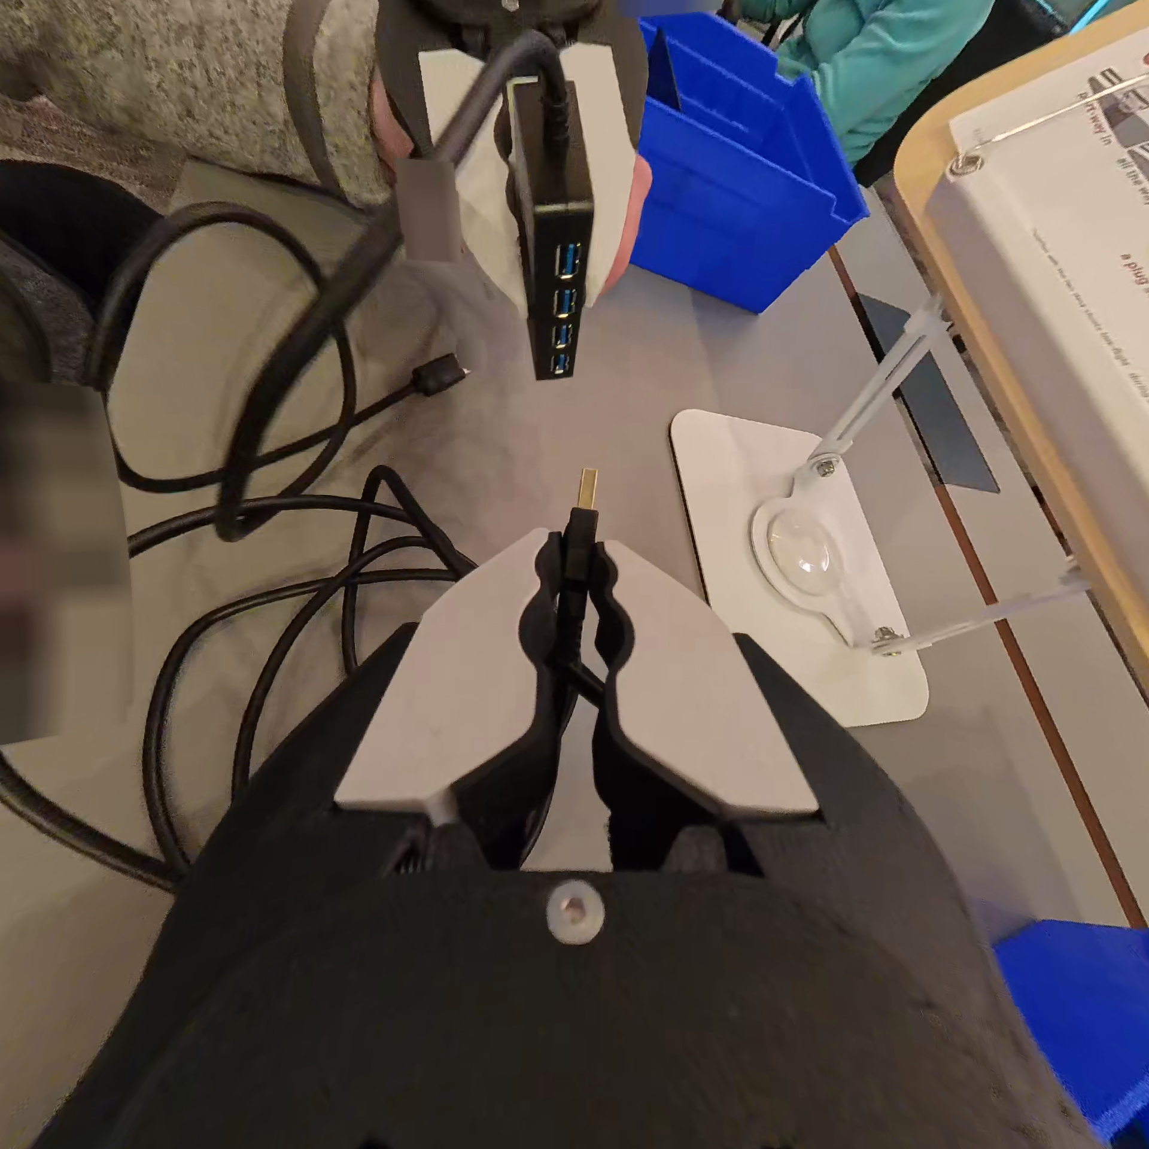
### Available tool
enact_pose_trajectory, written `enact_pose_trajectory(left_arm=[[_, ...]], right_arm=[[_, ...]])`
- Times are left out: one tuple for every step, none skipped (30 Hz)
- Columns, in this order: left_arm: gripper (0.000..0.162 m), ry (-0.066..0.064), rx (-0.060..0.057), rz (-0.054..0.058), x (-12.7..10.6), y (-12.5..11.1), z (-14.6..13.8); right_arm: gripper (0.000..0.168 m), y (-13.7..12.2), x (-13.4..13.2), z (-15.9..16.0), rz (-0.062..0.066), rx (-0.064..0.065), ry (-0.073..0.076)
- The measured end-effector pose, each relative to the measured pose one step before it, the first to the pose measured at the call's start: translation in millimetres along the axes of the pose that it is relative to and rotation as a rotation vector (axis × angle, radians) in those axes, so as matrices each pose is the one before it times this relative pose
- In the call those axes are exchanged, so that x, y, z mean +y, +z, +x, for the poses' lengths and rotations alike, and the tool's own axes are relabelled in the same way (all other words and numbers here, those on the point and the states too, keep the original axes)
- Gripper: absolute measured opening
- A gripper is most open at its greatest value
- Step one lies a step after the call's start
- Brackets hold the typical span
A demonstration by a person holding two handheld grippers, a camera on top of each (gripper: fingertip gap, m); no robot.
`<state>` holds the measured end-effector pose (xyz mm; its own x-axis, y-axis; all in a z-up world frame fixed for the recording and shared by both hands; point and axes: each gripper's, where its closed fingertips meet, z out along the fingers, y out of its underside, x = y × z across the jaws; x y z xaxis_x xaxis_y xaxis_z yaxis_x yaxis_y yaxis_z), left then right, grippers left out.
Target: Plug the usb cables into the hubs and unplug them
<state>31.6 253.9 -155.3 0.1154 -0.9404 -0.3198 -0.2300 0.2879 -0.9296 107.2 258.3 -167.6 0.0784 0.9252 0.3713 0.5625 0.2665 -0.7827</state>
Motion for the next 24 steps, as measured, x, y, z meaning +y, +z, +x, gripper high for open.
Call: enact_pose_trajectory(left_arm=[[0.017, 0.0073, -0.0126, -0.0181, 2.56, -0.60, -2.58], [0.017, 0.0054, -0.0069, -0.0134, 2.48, 0.90, -0.55], [0.017, 0.0099, -0.0142, -0.0214, 4.25, 1.94, -0.76], [0.017, 0.0142, -0.0026, -0.0337, 6.05, 1.86, 0.57], [0.017, 0.0125, -0.0122, -0.0394, 6.99, 1.56, -1.01], [0.017, 0.0076, -0.0197, -0.0179, 3.83, 0.66, -2.34], [0.017, -0.0164, -0.0052, 0.0028, 0.30, -0.34, -1.66], [0.017, -0.0169, -0.0060, 0.0085, -1.23, -1.01, -2.33], [0.017, -0.0063, -0.0251, -0.0016, 0.22, -0.84, -4.78], [0.017, -0.0125, -0.0256, -0.0053, 1.13, -0.33, -4.91], [0.017, -0.0132, -0.0093, -0.0042, 0.91, -0.14, -2.42], [0.017, -0.0029, -0.0183, -0.0051, 0.63, -0.22, -2.78], [0.017, -0.0054, -0.0231, -0.0052, 0.10, -0.43, -3.68], [0.017, -0.0039, -0.0132, -0.0022, -0.27, -0.80, -2.65], [0.017, -0.0042, -0.0176, -0.0003, -0.14, -1.53, -3.84], [0.017, -0.0174, -0.0146, 0.0134, -1.76, -2.29, -4.04], [0.017, -0.0311, -0.0018, 0.0274, -3.73, -2.39, -3.05], [0.017, -0.0261, -0.0051, 0.0149, -2.30, -1.96, -3.53], [0.017, -0.0125, -0.0170, 0.0083, -1.60, -2.42, -4.91], [0.017, -0.0234, -0.0074, 0.0205, -3.12, -2.82, -3.69], [0.017, -0.0288, 0.0031, 0.0267, -4.09, -2.62, -2.09], [0.017, -0.0185, -0.0102, 0.0225, -4.20, -2.40, -2.89], [0.017, -0.0151, -0.0103, 0.0222, -4.61, -2.30, -2.71], [0.017, -0.0172, -0.0009, 0.0281, -5.53, -2.37, -1.64]], right_arm=[[0.011, 0.35, 1.99, 1.16, -0.0116, 0.0077, -0.0030], [0.010, 0.64, 1.00, 2.61, -0.0073, 0.0162, -0.0018], [0.010, 0.47, 0.82, 2.01, -0.0088, 0.0107, 0.0027], [0.010, -0.08, 0.46, 1.89, -0.0076, 0.0096, 0.0031], [0.010, -0.67, -0.66, 2.11, -0.0018, 0.0114, 0.0035], [0.011, -0.40, 0.48, 1.99, -0.0096, 0.0076, 0.0059], [0.010, -0.23, 2.14, 2.98, -0.0163, 0.0153, 0.0009], [0.010, -0.68, 1.89, 3.60, -0.0090, 0.0163, 0.0014], [0.010, -1.10, 0.77, 2.88, 0.0004, 0.0101, 0.0065], [0.010, -0.50, 1.28, 2.74, -0.0019, 0.0121, 0.0071], [0.010, 0.87, 3.40, 1.98, -0.0142, 0.0094, 0.0112], [0.010, 2.07, 5.63, 2.34, -0.0227, 0.0131, 0.0131], [0.010, 3.04, 6.83, 2.33, -0.0272, 0.0148, 0.0123], [0.010, 3.82, 7.43, 0.31, -0.0290, 0.0006, 0.0154], [0.010, 3.37, 5.77, 0.19, -0.0183, -0.0019, 0.0197], [0.010, 2.62, 4.35, 0.83, -0.0118, 0.0032, 0.0184], [0.010, 2.78, 4.89, 0.44, -0.0213, 0.0005, 0.0130], [0.010, 2.99, 4.73, -0.05, -0.0239, -0.0015, 0.0066], [0.010, 2.70, 3.94, 1.05, -0.0204, 0.0083, 0.0042], [0.010, 2.88, 4.21, 0.33, -0.0232, 0.0023, 0.0081], [0.010, 3.32, 4.56, -2.14, -0.0246, -0.0197, 0.0131], [0.010, 3.37, 4.91, -1.17, -0.0251, -0.0136, 0.0132], [0.010, 3.00, 4.03, -0.11, -0.0195, 0.0030, -0.0095], [0.010, 3.04, 4.34, -0.96, -0.0242, 0.0007, -0.0137]])
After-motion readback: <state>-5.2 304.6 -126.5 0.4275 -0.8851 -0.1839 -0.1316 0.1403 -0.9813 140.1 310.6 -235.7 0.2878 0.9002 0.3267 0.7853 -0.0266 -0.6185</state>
